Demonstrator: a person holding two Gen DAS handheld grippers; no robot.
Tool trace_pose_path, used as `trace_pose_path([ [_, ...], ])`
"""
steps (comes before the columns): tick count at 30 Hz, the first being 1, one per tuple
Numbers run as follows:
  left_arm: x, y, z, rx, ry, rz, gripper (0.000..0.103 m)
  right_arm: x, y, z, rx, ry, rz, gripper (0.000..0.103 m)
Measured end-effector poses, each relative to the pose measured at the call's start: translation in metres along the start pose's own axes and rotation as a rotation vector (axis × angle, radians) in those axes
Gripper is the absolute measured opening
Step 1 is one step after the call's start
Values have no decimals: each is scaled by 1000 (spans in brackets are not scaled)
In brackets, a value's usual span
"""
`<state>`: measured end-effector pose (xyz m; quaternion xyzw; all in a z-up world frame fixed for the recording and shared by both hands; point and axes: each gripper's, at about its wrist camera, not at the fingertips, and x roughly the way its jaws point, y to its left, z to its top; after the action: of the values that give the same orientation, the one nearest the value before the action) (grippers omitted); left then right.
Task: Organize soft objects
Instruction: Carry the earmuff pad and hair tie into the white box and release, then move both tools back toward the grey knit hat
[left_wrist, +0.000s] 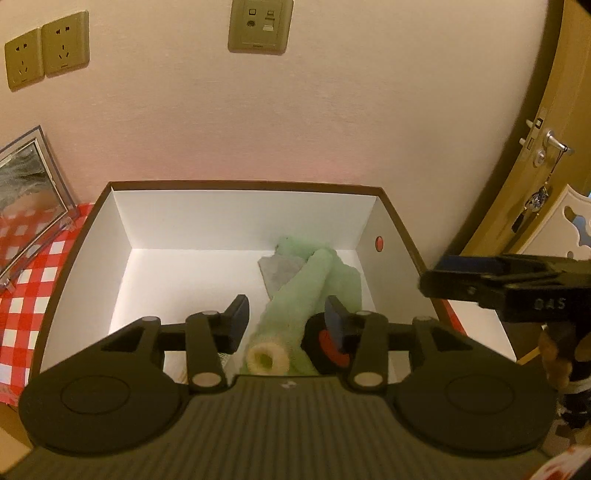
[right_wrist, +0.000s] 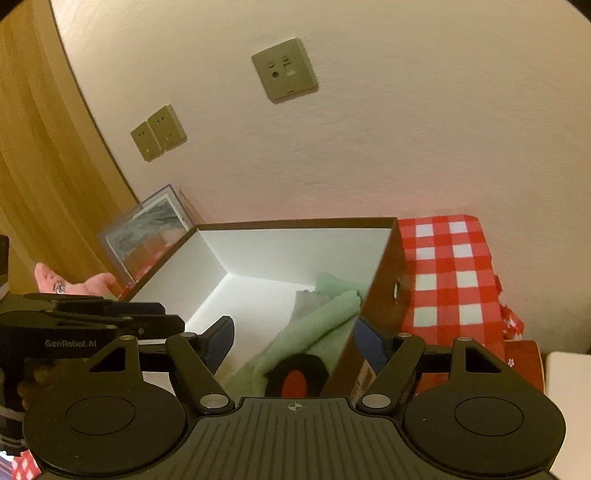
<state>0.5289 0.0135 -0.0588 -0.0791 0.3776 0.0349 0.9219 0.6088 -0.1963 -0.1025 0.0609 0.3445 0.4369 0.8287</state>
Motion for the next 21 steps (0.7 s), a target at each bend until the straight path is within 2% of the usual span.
trace_pose_path([
  [11, -32, 18, -7, -76, 3, -14, 43, -44, -9, -17, 62, -44, -40, 72],
  [21, -89, 19, -36, -92, -32, -28, 43, -96, -17, -49, 157, -102, -115, 72],
])
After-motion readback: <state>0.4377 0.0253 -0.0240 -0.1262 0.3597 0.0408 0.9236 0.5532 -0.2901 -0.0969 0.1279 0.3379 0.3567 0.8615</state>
